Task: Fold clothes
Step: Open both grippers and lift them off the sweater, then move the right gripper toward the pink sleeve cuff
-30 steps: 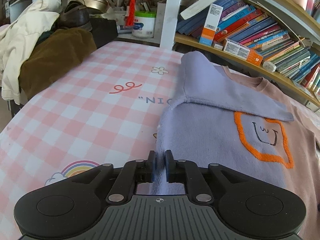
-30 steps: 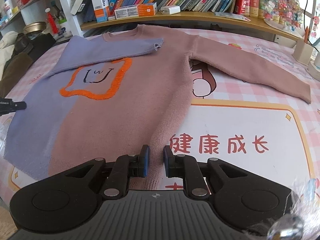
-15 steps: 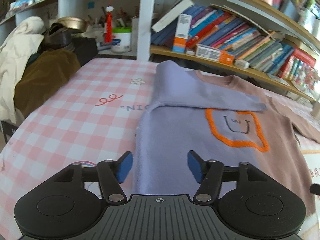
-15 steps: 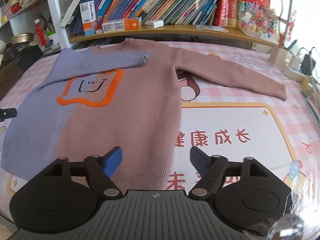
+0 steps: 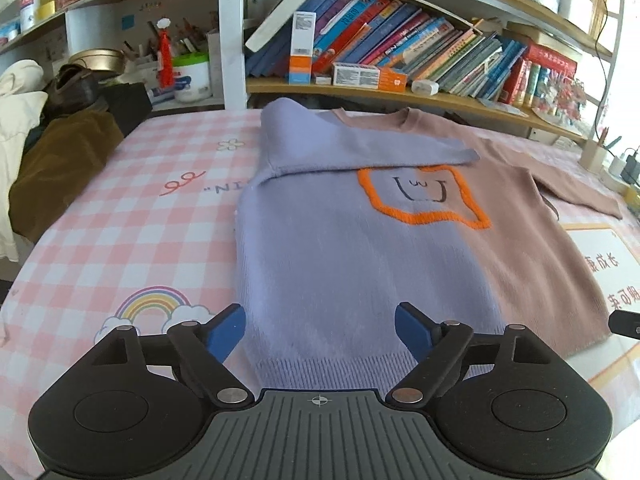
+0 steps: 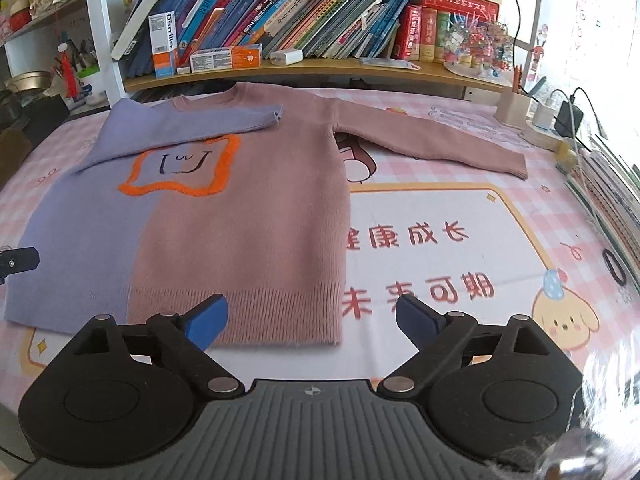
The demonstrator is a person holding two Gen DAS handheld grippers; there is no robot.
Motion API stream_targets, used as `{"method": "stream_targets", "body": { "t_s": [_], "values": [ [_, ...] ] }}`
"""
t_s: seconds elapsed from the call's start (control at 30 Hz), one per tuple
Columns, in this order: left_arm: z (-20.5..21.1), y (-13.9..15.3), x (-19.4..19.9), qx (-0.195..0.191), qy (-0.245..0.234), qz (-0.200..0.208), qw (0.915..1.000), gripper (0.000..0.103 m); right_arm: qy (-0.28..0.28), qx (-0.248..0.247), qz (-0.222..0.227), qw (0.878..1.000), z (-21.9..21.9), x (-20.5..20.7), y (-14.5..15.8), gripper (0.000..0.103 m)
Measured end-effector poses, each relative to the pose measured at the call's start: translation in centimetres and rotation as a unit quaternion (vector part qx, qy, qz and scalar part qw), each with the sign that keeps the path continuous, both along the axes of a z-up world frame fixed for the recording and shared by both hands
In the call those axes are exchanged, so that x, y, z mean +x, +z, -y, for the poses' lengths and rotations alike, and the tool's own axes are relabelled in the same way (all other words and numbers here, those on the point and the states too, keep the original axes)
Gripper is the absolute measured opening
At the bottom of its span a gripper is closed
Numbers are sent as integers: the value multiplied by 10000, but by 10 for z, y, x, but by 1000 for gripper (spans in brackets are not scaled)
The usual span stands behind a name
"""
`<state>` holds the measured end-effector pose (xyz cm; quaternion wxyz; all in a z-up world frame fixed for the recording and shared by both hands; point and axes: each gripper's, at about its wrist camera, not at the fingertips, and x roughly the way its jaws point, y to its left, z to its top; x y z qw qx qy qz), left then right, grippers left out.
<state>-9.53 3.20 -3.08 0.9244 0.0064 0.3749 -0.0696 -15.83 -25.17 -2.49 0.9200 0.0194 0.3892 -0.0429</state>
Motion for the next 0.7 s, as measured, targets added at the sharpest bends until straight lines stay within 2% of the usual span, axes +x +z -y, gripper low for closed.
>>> {"method": "stream_targets", "body": {
  "t_s": [0.33,0.7],
  "values": [
    [7,-5,-4,-56,-307,-51,9995,87,-456,-181,59,9988,2,-29,5,93],
    [32,-6,8,-30,-420,-9,9991,87,-608,-198,123,9979,22,-28,4,93]
  ]
}}
